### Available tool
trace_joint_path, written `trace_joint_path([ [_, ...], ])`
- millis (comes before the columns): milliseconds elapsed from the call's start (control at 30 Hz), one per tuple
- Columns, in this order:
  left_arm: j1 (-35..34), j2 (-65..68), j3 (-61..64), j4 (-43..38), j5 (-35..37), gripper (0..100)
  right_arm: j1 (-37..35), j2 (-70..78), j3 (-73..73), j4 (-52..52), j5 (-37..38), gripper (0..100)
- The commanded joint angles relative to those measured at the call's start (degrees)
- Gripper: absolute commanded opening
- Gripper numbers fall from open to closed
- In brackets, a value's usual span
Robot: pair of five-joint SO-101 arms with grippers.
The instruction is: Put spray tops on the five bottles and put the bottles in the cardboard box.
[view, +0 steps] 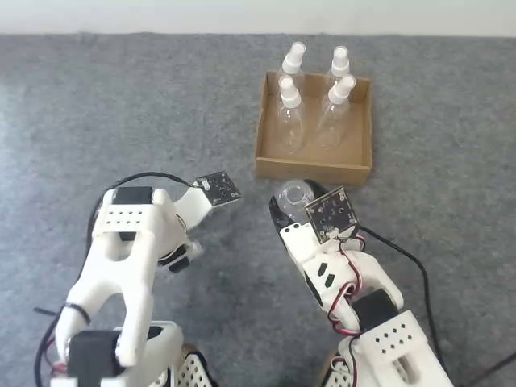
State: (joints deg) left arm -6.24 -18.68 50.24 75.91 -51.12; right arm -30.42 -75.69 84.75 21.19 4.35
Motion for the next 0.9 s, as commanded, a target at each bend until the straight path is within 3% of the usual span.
trace_joint_path([
  [0,0.0,7.9,-3.9,-2.7,0.6,14,0.7,-1.5,-0.9,-1.1,1.0,6.9],
  [300,0.1,22.2,-11.2,-2.1,0.6,7,0.7,-1.5,-0.9,-1.1,1.0,6.9],
  [500,0.1,26.1,-18.8,4.9,0.6,2,0.7,-1.5,-0.9,-1.1,1.0,6.9],
  [867,-0.4,26.2,-29.1,16.8,0.7,1,0.7,-1.5,-0.9,-1.1,1.0,6.9],
])
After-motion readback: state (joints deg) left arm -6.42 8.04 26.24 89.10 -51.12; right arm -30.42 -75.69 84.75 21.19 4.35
